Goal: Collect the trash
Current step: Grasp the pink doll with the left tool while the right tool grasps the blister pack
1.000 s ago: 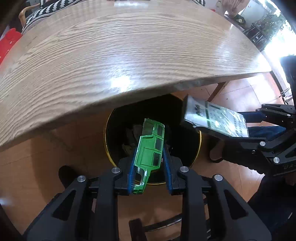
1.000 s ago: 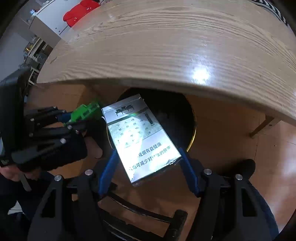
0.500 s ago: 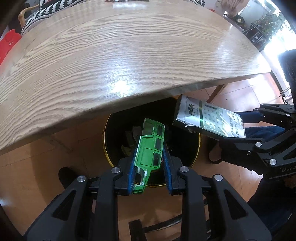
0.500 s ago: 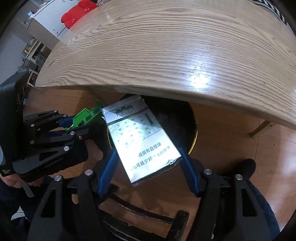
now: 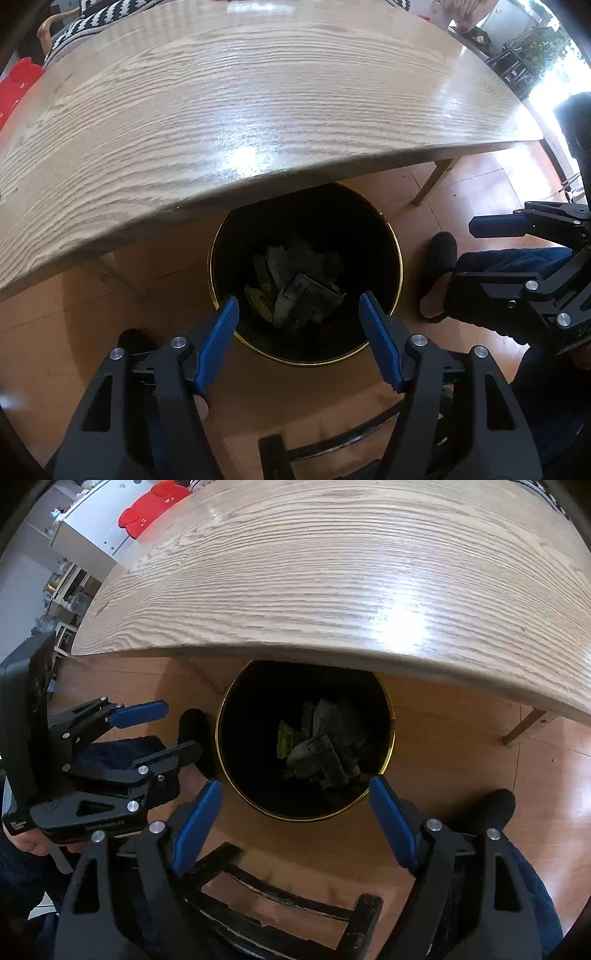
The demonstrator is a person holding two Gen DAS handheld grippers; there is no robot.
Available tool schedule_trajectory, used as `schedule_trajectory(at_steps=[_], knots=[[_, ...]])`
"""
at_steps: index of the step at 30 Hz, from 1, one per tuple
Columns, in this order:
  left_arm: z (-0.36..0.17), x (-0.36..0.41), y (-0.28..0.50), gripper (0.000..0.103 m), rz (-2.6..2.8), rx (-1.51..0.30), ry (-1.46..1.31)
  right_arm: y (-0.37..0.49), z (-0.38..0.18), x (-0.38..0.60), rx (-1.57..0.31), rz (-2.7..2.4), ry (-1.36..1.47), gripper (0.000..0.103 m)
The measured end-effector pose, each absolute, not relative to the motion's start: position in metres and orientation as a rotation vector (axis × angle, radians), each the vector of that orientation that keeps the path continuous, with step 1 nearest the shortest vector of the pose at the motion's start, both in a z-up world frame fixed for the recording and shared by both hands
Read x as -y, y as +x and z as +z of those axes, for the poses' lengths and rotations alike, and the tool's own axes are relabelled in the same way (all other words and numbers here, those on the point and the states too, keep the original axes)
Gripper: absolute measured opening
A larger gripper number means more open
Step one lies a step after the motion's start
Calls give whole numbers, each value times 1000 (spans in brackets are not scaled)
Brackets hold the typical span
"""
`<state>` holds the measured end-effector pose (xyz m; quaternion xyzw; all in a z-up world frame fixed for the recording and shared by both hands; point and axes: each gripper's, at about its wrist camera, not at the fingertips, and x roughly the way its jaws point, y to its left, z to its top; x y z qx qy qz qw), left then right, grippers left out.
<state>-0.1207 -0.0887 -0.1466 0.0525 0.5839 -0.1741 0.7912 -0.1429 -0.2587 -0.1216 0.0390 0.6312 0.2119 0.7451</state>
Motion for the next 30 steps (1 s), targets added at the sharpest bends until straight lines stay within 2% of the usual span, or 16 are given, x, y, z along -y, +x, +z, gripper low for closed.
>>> schedule_trajectory(at_steps=[9,15,17,22,24,30], knots=[[-136,95,-126,67,-408,-1277,138,-152,-104,250,-1359,555,63,79],[-92,86,-130,67,-495,-1188,64,-158,-51,250,-1202,660,50,80],[-77,76,-120,67,-482,-1155,18,-148,-37,259,-1162,641,85,84],[-45,58,-69,78,-399,-1095,-30,-87,-7,289,-1075,506,169,91],[-33,59,-39,89,-356,-1050,18,-49,0,297,-1053,471,207,92],[-34,60,50,91,-236,-1017,62,75,-7,301,-1023,415,186,93]])
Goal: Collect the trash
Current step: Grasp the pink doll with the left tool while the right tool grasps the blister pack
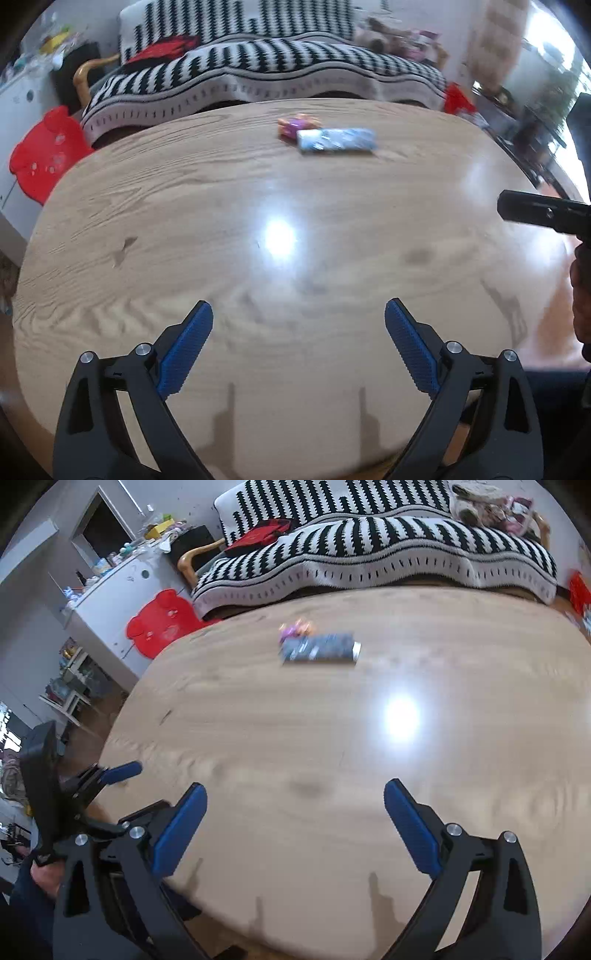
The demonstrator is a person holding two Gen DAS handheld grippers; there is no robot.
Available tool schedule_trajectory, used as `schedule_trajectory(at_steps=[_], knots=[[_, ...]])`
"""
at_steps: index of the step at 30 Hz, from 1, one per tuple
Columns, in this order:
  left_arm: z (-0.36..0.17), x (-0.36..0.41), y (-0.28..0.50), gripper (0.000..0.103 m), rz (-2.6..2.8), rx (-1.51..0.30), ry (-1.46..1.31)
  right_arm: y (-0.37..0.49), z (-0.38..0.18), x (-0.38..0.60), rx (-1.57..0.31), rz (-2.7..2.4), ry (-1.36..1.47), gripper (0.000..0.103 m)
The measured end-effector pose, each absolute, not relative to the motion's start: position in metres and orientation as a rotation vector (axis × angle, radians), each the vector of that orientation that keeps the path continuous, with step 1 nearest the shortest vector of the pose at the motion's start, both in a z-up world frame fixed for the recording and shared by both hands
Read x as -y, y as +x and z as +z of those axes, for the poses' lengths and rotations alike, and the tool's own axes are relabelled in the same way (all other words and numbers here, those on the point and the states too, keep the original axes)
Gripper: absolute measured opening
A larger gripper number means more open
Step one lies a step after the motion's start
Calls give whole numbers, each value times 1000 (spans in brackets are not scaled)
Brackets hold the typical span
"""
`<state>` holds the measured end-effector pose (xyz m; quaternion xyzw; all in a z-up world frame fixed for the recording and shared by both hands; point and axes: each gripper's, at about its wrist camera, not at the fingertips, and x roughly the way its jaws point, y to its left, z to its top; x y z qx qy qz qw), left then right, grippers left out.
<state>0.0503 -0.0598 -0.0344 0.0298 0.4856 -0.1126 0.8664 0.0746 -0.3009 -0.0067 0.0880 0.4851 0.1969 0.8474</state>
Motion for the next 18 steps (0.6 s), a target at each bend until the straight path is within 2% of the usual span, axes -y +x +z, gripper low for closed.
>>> schedule_trajectory(at_steps=[8,18], knots=[[-76,50,107,91,-149,-1024,154,211,-56,290,-1033,395,143,93],[-67,28,157,91,-136,-988,119,248,-78,236,-1020,574,-182,93]])
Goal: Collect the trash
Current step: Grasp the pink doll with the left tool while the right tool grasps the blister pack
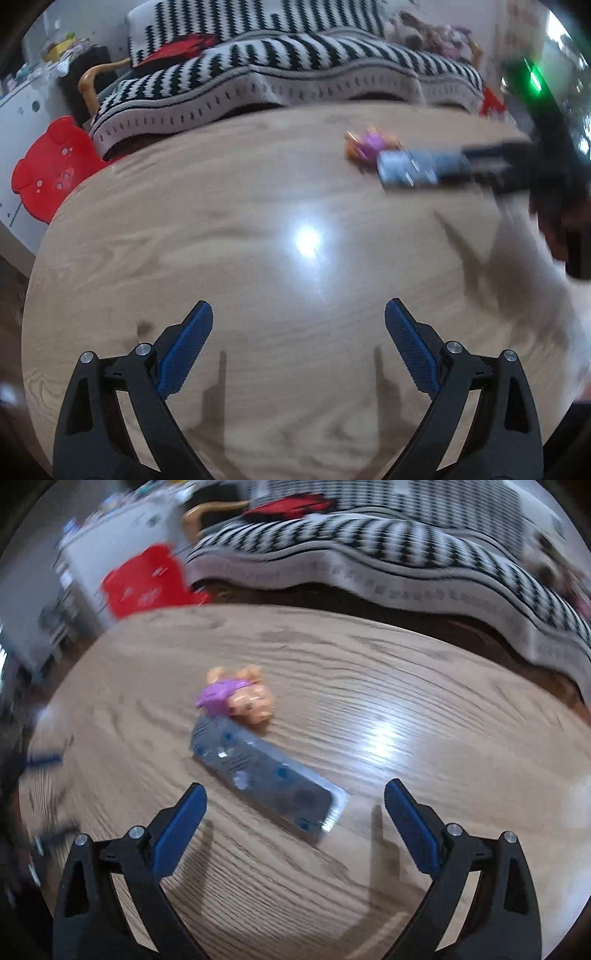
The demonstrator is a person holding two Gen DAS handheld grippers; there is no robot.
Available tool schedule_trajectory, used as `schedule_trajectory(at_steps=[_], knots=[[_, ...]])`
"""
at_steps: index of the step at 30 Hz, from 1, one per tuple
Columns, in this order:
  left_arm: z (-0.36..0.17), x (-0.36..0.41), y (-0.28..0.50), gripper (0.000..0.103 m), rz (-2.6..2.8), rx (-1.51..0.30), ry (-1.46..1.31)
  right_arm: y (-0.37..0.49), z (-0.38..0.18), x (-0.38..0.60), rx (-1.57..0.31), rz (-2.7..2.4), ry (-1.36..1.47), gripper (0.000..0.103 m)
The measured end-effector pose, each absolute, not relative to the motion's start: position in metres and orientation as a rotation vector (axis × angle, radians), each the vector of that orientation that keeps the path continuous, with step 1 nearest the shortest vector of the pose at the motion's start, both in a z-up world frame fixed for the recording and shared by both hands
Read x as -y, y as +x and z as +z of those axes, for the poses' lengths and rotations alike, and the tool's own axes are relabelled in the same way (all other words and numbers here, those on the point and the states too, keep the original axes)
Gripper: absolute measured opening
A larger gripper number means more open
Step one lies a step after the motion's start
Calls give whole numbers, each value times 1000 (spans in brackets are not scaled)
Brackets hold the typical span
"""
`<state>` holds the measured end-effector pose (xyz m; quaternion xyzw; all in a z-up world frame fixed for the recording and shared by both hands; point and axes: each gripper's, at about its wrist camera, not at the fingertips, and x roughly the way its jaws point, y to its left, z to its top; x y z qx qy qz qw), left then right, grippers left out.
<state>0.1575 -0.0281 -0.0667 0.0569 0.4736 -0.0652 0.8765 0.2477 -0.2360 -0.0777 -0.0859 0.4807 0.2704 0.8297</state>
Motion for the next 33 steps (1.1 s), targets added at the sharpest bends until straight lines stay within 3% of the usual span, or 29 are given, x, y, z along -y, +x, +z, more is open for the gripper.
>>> schedule_trajectory(at_steps=[9,17,21,23,24,25,33], knots=[[-58,17,232,92,-106,-972,70,209,-79,218,-982,696,-400,92],[-52,65,297,92,-219,-975,60,252,-94,217,-990,668,-420,92],[-56,77,319,91,-241,-989,44,257,-94,220,-968,728,-385,82],[-60,82,326,92,-245,-995,49,252,-91,221,-945,751,-382,68],[-62,84,328,92,-252,-999,48,249,-89,222,-939,759,-380,48],[-65,87,330,91,-260,-1006,53,246,-88,223,-946,766,-378,39],[-72,104,325,91,-348,-977,41,178,-83,243,-989,786,-342,35]])
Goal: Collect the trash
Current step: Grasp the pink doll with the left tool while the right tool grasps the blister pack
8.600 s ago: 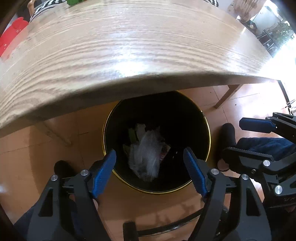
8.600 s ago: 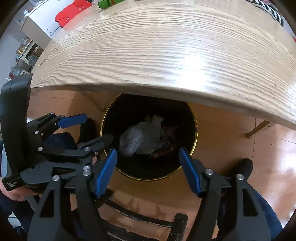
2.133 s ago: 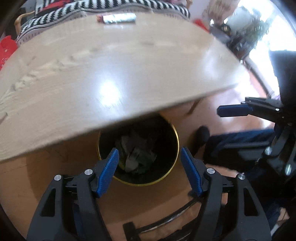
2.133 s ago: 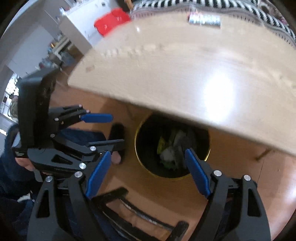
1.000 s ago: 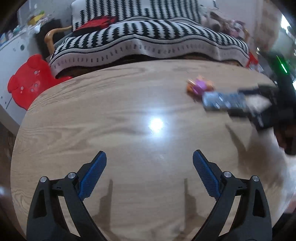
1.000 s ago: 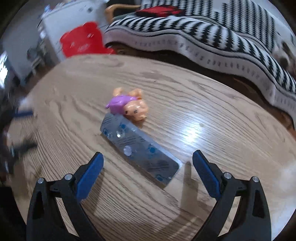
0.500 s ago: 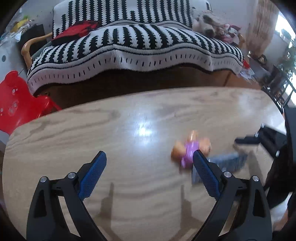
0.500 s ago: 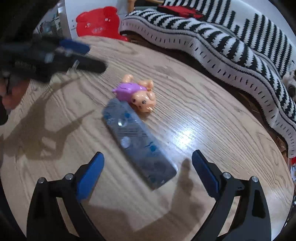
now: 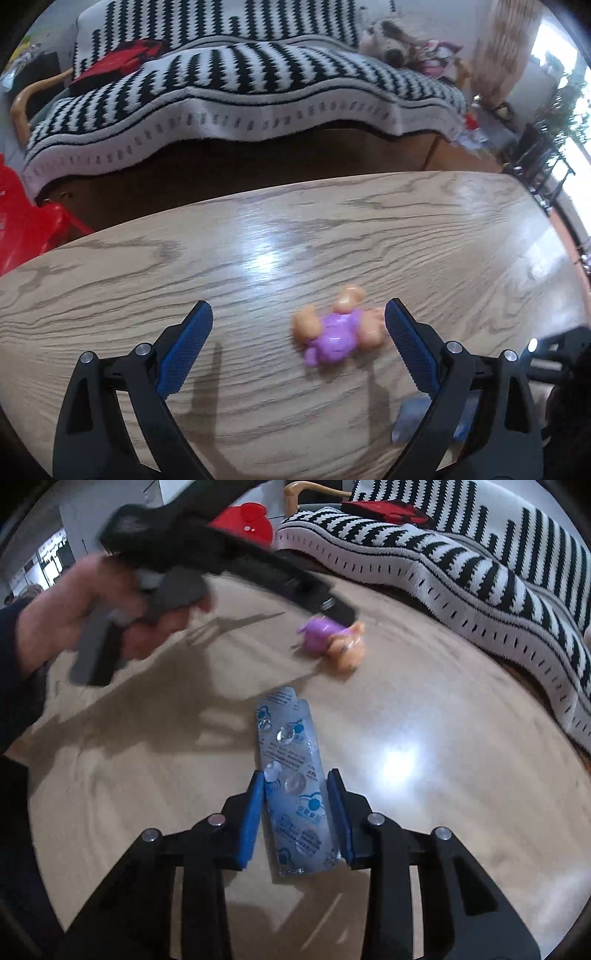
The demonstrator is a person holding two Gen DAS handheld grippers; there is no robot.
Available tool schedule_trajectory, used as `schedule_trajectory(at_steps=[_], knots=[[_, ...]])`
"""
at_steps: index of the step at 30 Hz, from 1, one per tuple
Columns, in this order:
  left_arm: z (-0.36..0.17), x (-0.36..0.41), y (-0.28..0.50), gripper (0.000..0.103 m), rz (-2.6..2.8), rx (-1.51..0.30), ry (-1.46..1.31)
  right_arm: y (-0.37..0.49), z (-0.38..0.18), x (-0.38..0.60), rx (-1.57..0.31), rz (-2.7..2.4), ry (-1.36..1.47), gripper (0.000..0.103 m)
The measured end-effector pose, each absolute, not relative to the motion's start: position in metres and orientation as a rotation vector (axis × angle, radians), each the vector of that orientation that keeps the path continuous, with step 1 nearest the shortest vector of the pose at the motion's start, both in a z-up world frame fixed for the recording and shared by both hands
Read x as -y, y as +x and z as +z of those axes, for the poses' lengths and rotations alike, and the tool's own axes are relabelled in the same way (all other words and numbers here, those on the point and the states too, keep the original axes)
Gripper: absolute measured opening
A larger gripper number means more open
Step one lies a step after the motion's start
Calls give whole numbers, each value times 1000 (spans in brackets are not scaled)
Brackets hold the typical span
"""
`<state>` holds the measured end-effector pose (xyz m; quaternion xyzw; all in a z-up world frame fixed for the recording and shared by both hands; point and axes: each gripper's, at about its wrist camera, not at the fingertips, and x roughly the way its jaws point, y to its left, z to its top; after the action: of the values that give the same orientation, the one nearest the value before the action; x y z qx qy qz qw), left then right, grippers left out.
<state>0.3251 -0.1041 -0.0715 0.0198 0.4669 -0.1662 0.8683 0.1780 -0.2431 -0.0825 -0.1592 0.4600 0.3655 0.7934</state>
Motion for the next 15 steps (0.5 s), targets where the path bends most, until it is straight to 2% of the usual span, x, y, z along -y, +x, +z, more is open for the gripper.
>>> schedule_trajectory(at_steps=[10,11,13,15], knots=[[-99,134,326,92,-238,-1029,104,131,-81,252,-1047,701,-200,35],[-100,137,324,90,-225,-1029,123,130,-82,251,-1050,687,-191,35],[-96,138,316,65,-215,-998,137,120,-81,251,-1060,641,-186,35],[-95,135,308,64,-211,-1022,114,111,-80,254,-1076,600,-175,35]])
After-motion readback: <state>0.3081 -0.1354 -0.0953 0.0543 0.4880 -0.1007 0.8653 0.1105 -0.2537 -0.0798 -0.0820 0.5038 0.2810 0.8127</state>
